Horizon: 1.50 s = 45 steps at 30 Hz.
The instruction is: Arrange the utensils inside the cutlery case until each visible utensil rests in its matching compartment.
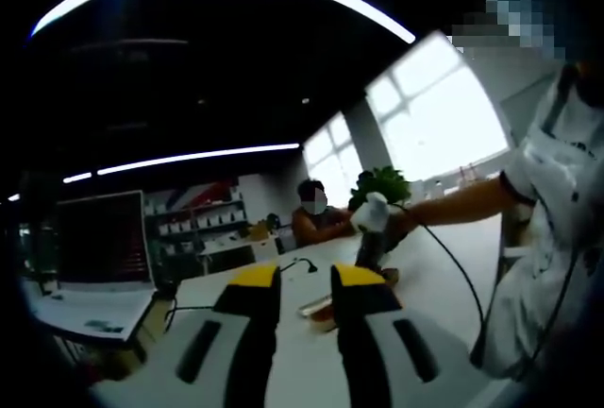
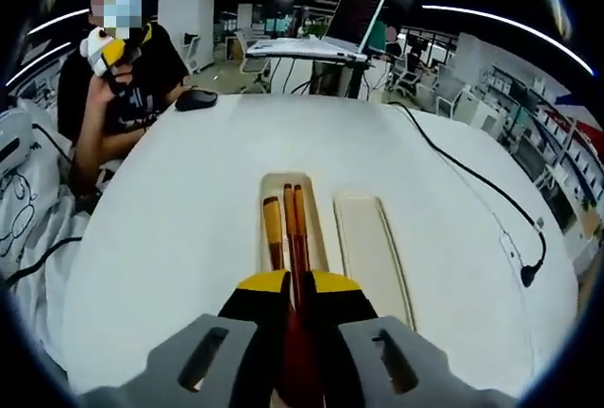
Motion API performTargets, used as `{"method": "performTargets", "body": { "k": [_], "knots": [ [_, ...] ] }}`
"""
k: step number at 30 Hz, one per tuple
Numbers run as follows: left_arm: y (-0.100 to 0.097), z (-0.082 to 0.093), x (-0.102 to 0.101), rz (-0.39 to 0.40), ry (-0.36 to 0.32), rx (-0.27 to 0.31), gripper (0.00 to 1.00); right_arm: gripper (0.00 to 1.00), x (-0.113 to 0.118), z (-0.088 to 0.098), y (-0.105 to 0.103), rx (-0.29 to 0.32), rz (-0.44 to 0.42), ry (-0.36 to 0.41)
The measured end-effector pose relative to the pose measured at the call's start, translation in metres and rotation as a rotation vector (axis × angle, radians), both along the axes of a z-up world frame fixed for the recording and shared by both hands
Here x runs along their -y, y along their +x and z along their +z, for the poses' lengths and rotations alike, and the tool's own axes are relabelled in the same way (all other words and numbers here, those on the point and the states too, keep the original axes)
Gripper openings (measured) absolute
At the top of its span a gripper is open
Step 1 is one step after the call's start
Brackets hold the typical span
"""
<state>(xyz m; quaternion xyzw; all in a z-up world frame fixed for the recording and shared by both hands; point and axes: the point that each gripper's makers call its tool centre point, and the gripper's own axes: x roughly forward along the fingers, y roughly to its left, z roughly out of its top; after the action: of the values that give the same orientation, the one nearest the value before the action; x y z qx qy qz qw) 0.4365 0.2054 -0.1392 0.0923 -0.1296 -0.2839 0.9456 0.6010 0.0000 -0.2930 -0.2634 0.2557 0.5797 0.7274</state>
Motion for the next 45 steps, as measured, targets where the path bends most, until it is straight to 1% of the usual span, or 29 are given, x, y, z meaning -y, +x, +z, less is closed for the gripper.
{"method": "performTargets", "body": {
  "k": [7,9,12,16,18,20,22,23,26,29,32,34,36,38,40,45],
  "knots": [
    [0.001,-0.001,0.002,-0.005,0.004,-0.005,0.22,0.04,0.022,0.007,0.012,0.002,-0.1,0.026],
    [0.001,-0.001,0.002,-0.005,0.004,-0.005,0.22,0.04,0.029,0.011,0.016,0.012,-0.127,0.043],
    [0.001,-0.001,0.002,-0.004,0.003,-0.006,0.22,0.03,0.04,0.018,0.025,0.02,-0.198,0.081],
    [0.002,-0.002,0.003,-0.005,0.007,-0.008,0.22,0.02,0.051,0.023,0.032,0.014,-0.264,0.112],
    [0.001,-0.002,0.003,-0.006,0.006,-0.008,0.22,0.01,0.057,0.022,0.033,0.0,-0.298,0.107],
    [0.001,-0.001,0.004,-0.006,0.007,-0.007,0.22,0.01,0.06,0.023,0.036,0.009,-0.32,0.117],
    [0.001,-0.001,0.004,-0.005,0.007,-0.006,0.22,0.03,0.064,0.024,0.037,0.009,-0.338,0.135],
    [0.001,-0.001,0.004,-0.005,0.007,-0.006,0.22,0.05,0.068,0.023,0.039,0.002,-0.363,0.145],
    [0.001,-0.002,0.004,-0.003,0.007,-0.008,0.22,0.06,0.08,0.022,0.046,0.023,-0.406,0.136],
    [0.002,-0.002,0.005,-0.004,0.008,-0.009,0.22,0.06,0.092,0.019,0.049,0.024,-0.442,0.134],
    [0.003,-0.003,0.006,-0.006,0.009,-0.011,0.22,0.1,0.095,0.019,0.039,0.011,-0.426,0.158],
    [0.004,-0.004,0.006,-0.007,0.009,-0.014,0.22,0.16,0.094,0.019,0.032,0.007,-0.398,0.173],
    [0.005,-0.006,0.007,-0.009,0.012,-0.02,0.22,0.25,0.087,0.024,0.024,-0.006,-0.349,0.247],
    [0.005,-0.007,0.008,-0.012,0.018,-0.024,0.22,0.27,0.082,0.027,0.014,-0.005,-0.276,0.296],
    [0.004,-0.008,0.009,-0.014,0.022,-0.025,0.22,0.27,0.081,0.024,0.006,0.008,-0.223,0.295],
    [0.006,-0.009,0.009,-0.012,0.018,-0.032,0.22,0.35,0.082,0.014,-0.003,0.011,-0.187,0.276]
  ]
}}
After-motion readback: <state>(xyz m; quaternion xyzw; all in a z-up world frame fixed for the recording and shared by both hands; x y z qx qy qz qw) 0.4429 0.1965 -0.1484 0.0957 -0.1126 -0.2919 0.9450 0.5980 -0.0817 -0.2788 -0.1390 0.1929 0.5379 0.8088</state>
